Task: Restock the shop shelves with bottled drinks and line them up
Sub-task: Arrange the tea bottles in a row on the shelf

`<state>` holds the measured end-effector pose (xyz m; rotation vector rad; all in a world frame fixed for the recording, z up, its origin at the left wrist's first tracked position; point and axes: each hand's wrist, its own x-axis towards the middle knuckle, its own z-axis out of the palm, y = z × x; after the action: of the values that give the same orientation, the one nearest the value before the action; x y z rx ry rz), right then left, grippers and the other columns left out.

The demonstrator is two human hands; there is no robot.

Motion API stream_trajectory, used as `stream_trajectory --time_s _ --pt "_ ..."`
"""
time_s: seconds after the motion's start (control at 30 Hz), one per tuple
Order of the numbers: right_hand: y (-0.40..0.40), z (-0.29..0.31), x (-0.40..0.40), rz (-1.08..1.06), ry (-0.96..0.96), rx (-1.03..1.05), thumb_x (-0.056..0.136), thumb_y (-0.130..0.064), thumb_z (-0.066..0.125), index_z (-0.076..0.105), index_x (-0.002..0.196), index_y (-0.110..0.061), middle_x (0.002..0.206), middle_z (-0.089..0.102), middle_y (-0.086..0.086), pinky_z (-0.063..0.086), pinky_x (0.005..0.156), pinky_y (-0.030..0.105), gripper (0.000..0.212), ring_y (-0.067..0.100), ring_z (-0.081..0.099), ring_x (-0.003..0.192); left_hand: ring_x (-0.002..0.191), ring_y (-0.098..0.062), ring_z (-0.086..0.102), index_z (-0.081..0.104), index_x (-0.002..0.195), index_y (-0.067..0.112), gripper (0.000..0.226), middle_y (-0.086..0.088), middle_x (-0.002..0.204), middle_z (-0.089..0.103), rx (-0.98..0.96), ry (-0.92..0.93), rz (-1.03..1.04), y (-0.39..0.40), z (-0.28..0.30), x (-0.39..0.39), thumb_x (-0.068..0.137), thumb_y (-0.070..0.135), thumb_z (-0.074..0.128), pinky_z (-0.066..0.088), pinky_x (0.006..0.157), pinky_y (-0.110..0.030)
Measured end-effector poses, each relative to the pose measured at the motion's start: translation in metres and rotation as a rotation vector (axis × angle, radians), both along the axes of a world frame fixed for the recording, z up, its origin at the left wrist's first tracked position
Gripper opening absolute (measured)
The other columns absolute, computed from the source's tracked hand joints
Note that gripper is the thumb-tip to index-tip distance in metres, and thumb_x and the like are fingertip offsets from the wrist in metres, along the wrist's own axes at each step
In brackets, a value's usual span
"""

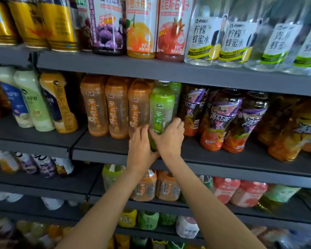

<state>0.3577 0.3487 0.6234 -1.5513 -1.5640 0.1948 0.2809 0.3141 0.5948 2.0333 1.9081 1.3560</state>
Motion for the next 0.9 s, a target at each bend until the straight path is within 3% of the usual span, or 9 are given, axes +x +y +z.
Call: stream_trajectory --time_s 0.13,0.23,0.3,0.4,0.53,0.63,0.9 --pt "-0.012 0.001 0.010 0.202 0.099 -0.031 0.072 -0.039 0.076 0.041 0.108 -0.006 0.106 0.048 0.008 0.046 0.086 0.038 0.060 0.024 0.050 0.103 0.120 -0.034 0.045 0.040 0.129 -0.003 0.075 -0.018 0.125 0.048 0.017 -0.096 0.035 -0.001 0.003 0.000 0.069 0.020 0.079 0.044 0.095 -0.046" --pt "-0.018 -0.001 0.028 0.442 0.273 -0.056 0.080 -0.026 0.071 0.047 0.095 -0.011 0.092 0.054 0.004 0.045 0.070 0.025 0.032 0.012 0.053 0.082 0.122 -0.033 0.044 0.041 0.129 -0.004 0.075 -0.018 0.125 0.048 0.017 -0.087 0.087 -0.001 0.008 0.000 0.071 0.025 0.077 0.042 0.096 -0.041" --pt "-0.016 0.004 0.040 0.501 0.427 -0.064 0.089 -0.014 0.060 0.056 0.087 -0.013 0.094 0.057 0.008 0.044 0.070 0.018 0.004 0.007 0.054 0.078 0.121 -0.029 0.044 0.042 0.128 0.000 0.076 -0.014 0.123 0.049 0.004 -0.073 0.103 -0.001 0.012 0.000 0.069 0.032 0.078 0.039 0.096 -0.035" --pt "0.011 0.009 0.047 0.343 0.417 -0.083 0.092 -0.009 0.052 0.063 0.101 -0.008 0.109 0.063 0.013 0.042 0.072 0.008 0.014 0.013 0.059 0.092 0.120 -0.024 0.042 0.042 0.124 0.006 0.074 -0.009 0.122 0.047 -0.046 -0.106 0.135 -0.002 0.016 0.000 0.068 0.041 0.078 0.038 0.096 -0.032" --pt "0.056 0.012 0.029 0.205 0.146 -0.142 0.090 -0.019 0.059 0.043 0.129 0.005 0.127 0.052 0.023 0.038 0.091 0.030 0.048 0.035 0.051 0.118 0.116 -0.024 0.042 0.042 0.116 0.007 0.071 -0.008 0.117 0.045 -0.039 -0.169 0.190 -0.008 0.014 0.000 0.066 0.041 0.079 0.039 0.094 -0.034" --pt "0.078 0.014 0.010 0.126 0.112 -0.183 0.086 -0.022 0.064 0.030 0.130 0.008 0.133 0.041 0.025 0.037 0.096 0.039 0.063 0.039 0.044 0.122 0.110 -0.024 0.045 0.043 0.107 0.007 0.067 -0.007 0.110 0.045 -0.012 -0.180 0.208 -0.013 0.010 -0.008 0.063 0.040 0.081 0.043 0.089 -0.036" --pt "0.106 0.009 -0.002 -0.044 0.113 -0.150 0.083 -0.017 0.068 0.028 0.132 0.003 0.131 0.046 0.022 0.038 0.099 0.036 0.066 0.034 0.046 0.122 0.110 -0.020 0.043 0.042 0.110 0.007 0.068 -0.004 0.111 0.043 -0.025 -0.181 0.200 -0.018 0.008 -0.023 0.064 0.041 0.080 0.042 0.088 -0.032"
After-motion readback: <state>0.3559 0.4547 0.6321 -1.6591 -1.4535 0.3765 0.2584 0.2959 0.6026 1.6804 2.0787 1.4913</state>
